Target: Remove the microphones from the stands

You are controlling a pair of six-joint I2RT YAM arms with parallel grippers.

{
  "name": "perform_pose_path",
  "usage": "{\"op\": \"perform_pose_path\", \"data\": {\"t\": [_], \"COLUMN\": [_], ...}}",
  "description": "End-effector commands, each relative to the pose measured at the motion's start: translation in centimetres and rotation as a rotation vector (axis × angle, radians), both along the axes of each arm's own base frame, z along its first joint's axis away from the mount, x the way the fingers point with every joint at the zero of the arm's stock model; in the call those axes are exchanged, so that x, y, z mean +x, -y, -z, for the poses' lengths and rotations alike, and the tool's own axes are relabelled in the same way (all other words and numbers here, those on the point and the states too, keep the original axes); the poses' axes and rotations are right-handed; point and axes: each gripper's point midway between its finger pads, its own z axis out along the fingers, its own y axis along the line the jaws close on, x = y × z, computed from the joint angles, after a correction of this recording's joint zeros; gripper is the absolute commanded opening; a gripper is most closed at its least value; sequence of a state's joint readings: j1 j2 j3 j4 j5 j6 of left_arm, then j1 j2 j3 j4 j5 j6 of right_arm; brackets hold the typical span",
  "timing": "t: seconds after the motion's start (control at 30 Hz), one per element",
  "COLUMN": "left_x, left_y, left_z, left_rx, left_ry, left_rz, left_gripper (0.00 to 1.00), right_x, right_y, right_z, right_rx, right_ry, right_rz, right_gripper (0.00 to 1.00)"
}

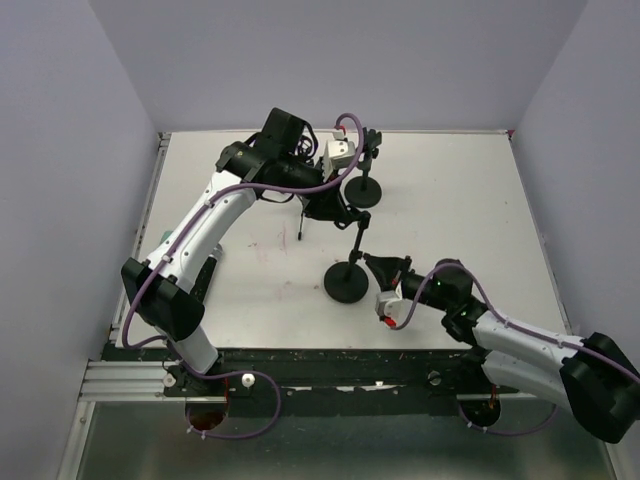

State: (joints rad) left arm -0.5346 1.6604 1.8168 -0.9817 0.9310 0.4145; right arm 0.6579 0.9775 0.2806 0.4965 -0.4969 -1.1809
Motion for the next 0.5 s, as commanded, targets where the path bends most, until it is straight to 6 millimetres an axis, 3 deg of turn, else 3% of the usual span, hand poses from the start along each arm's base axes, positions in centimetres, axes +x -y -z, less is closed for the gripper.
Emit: {"op": "perform_pose_path", "data": {"t": [0.0, 0.2, 0.3, 0.47], "left_x": [0.3, 0.3, 0.3, 0.3], "left_y": [0.1, 0.1, 0.2, 0.3], "left_z": [0.3, 0.0, 0.1, 0.0], "left_rx": [0.006, 0.003, 0.003, -0.004], "left_ry": [0.030, 0.035, 0.031, 0.028], "left_rz": [-0.002, 0.000, 0.003, 0.006], "left_gripper": [0.32, 0.32, 0.32, 0.32], "right_x": [-0.2, 0.4, 0.7, 2.1], "right_y": [0.7, 1.5, 3.4, 7.2], "right_z": [-6.8, -5.8, -5.3, -5.8], "right_rx": [0.111, -0.014, -0.038, 0.054], "right_ry": [0.483, 0.205, 0.180, -0.020], "right_rz": [0.018, 0.064, 0.156, 0.425], "right_gripper": [0.19, 0.42, 0.55, 0.64]}}
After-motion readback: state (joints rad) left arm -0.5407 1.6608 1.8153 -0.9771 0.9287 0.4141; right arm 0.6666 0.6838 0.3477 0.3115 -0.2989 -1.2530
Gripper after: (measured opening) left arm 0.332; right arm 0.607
